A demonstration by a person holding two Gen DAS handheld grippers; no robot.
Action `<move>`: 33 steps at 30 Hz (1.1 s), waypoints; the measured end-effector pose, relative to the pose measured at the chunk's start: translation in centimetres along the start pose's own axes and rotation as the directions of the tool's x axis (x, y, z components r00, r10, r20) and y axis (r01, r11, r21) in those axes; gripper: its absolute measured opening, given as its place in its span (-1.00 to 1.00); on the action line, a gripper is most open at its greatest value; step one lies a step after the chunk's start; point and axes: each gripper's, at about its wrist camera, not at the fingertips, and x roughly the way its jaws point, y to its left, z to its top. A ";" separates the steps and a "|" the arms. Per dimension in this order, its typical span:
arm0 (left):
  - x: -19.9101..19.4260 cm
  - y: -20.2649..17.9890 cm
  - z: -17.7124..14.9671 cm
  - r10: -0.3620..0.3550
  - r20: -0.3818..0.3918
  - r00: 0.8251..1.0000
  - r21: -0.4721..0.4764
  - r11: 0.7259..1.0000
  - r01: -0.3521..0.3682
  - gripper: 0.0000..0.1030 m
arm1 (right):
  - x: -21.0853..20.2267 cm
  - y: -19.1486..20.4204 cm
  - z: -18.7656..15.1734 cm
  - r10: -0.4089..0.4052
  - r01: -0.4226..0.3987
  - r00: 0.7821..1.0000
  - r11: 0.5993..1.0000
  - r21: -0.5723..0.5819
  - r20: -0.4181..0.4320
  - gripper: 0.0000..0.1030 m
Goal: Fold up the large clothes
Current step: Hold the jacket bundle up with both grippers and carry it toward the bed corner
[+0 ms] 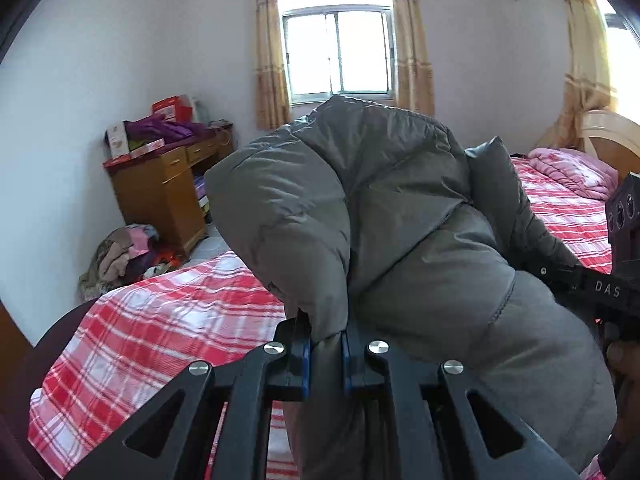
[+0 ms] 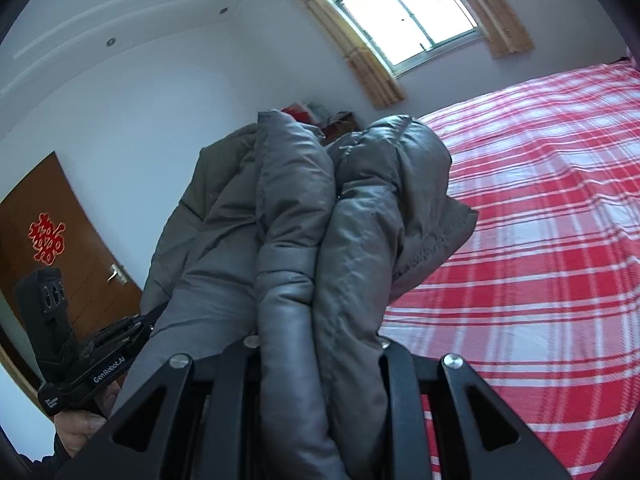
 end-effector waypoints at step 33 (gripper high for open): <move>8.3 11.9 -9.4 0.123 -0.208 0.970 -0.092 0.985 -0.144 -0.55 | 15.2 3.1 -6.0 -0.041 0.026 0.953 0.998 -0.052 -0.302 -0.56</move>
